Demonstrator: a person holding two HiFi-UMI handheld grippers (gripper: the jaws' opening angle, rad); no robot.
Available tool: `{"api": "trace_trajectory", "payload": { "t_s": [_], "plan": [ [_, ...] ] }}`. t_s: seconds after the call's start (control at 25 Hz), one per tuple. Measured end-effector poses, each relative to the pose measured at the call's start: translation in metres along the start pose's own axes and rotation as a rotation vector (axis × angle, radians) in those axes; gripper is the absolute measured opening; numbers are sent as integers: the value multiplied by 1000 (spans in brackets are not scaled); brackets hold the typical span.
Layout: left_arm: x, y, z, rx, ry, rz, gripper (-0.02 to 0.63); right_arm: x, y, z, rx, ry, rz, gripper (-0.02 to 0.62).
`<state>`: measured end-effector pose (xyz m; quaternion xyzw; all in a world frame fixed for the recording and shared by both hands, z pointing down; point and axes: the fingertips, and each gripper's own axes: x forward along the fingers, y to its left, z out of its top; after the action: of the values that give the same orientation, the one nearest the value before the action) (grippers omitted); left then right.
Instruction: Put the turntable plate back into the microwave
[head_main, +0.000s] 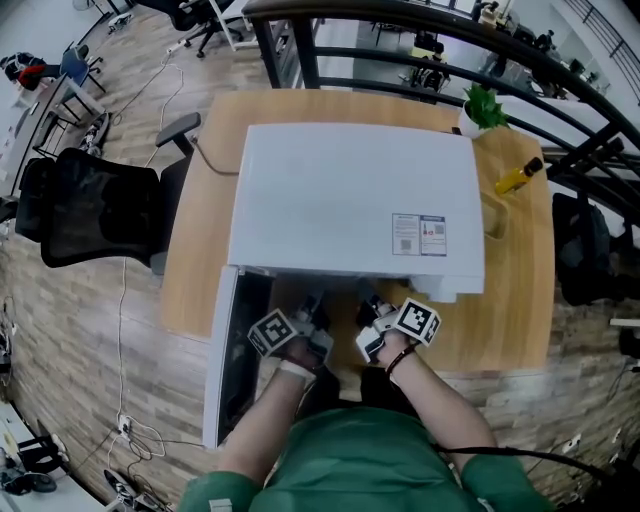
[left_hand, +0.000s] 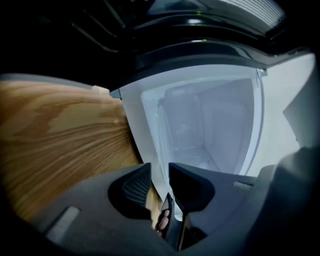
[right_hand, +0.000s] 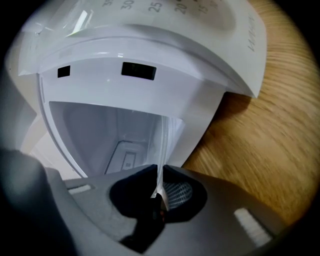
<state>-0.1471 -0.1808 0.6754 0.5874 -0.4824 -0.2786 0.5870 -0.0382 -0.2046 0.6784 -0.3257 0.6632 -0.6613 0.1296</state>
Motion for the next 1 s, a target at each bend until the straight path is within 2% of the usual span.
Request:
{"api": "trace_trajectory", "payload": {
  "t_s": [0.12,0.2,0.28,0.36,0.48,0.56,0.88,1.0],
  "plan": [
    [3,-5,-2,23,4,5,51,0,-1,3,-12,-9,-12,40],
    [5,-5,-2,13,4,7,49,-3,-1,7,-43,-22,-34,49],
    [5,-4,0,-2,-6,6,48,-7,1,11,-57,-35,-44,86],
    [6,-3,4,-11,-17,-1,46,-7,2,13,-52,-36,-47,87],
    [7,-4,7,-24,-20,-8,43,-6,0,13,-35,-31,-62,41],
    [8,-4,9,-23,-19,-7,43,-4,0,14,-23,-32,-60,34],
    [10,-3,16,-22,-25,-1,43,0,1,12,-15,-26,-65,34],
    [9,-9,9,6,8,-7,45,0,3,14,-9,-33,-70,34]
  ]
}}
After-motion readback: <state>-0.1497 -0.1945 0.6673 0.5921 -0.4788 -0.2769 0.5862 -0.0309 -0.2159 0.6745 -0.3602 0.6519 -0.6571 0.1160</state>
